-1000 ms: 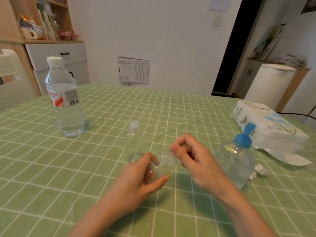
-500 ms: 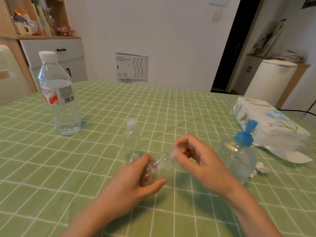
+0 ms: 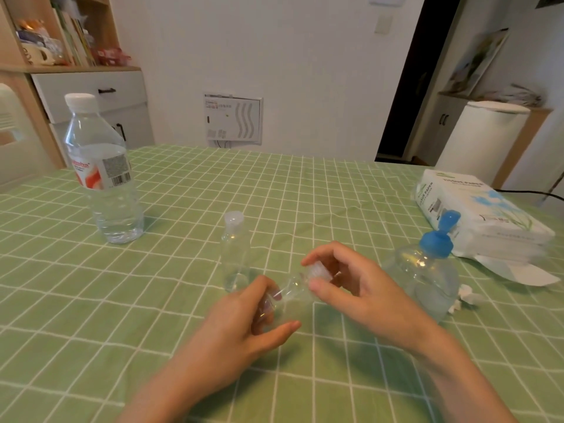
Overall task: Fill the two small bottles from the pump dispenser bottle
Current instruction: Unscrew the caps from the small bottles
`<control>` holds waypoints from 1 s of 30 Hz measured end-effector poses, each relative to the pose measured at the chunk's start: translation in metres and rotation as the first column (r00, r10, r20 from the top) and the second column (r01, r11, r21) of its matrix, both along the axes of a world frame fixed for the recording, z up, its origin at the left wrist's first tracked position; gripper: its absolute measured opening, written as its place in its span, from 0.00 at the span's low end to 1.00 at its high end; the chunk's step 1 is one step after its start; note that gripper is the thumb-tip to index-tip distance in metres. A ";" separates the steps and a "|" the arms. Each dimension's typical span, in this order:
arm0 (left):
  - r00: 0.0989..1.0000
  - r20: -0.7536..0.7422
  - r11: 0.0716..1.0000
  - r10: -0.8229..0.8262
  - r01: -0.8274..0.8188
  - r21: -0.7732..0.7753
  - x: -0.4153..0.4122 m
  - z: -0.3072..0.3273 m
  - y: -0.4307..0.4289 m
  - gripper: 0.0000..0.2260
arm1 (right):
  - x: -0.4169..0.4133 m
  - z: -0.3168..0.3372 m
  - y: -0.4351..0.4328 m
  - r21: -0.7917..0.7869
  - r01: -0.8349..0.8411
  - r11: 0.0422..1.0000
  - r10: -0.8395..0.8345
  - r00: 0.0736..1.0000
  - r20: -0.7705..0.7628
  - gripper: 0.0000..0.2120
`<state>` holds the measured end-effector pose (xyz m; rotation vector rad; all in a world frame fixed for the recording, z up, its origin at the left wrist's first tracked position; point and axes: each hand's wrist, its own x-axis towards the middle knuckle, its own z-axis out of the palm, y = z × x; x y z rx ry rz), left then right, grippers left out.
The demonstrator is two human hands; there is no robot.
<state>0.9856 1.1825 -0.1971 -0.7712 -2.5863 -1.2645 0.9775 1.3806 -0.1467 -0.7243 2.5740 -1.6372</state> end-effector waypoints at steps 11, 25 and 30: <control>1.000 0.024 1.000 0.007 -0.007 0.011 -0.003 -0.004 -0.001 0.16 | 0.001 0.002 0.002 0.031 0.027 0.999 -0.027 1.000 0.014 0.10; 0.860 0.448 0.920 -0.244 0.059 0.388 -0.001 0.010 0.001 0.14 | 0.000 0.017 0.010 -0.282 0.075 0.957 -0.084 0.996 -0.019 0.12; 0.929 0.357 0.901 -0.093 -0.074 0.427 -0.010 0.013 0.021 0.13 | -0.012 0.003 0.007 -0.235 0.333 0.913 -0.329 0.943 0.055 0.10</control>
